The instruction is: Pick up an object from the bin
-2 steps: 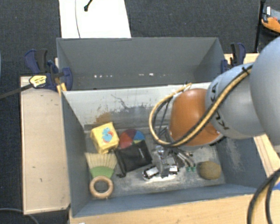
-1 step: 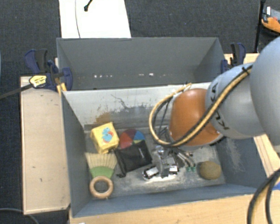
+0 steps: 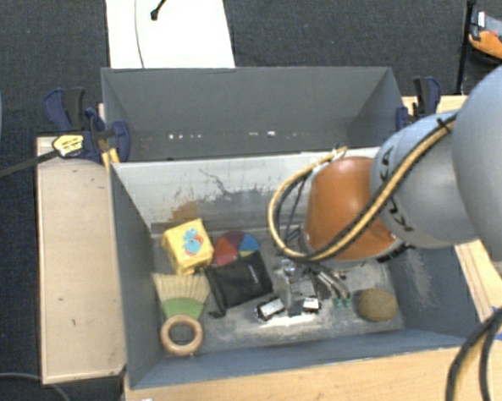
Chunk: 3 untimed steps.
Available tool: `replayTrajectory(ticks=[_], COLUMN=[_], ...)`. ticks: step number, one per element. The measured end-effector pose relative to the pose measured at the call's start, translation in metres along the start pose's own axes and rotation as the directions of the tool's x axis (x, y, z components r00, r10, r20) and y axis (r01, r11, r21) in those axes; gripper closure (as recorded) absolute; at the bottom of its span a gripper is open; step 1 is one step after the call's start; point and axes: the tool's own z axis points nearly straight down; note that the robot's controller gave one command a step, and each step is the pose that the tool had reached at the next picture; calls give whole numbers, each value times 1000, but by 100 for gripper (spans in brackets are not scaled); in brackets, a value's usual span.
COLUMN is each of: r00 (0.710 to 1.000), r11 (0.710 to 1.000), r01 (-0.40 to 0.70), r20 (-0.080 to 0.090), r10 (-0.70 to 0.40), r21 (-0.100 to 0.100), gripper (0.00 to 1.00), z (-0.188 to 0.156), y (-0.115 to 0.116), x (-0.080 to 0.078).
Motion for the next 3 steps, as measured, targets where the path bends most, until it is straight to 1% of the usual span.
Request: replayTrajectory(ticks=[1, 2, 3], r00=[999, 988, 988], r11=[999, 988, 988], r01=[-52, -153, -152], r20=[-3, 2, 2], r10=[52, 153, 152], r21=[0, -1, -3], gripper=[100, 100, 100], z=[-43, -66, -60], y=[8, 30, 29], x=[11, 22, 17])
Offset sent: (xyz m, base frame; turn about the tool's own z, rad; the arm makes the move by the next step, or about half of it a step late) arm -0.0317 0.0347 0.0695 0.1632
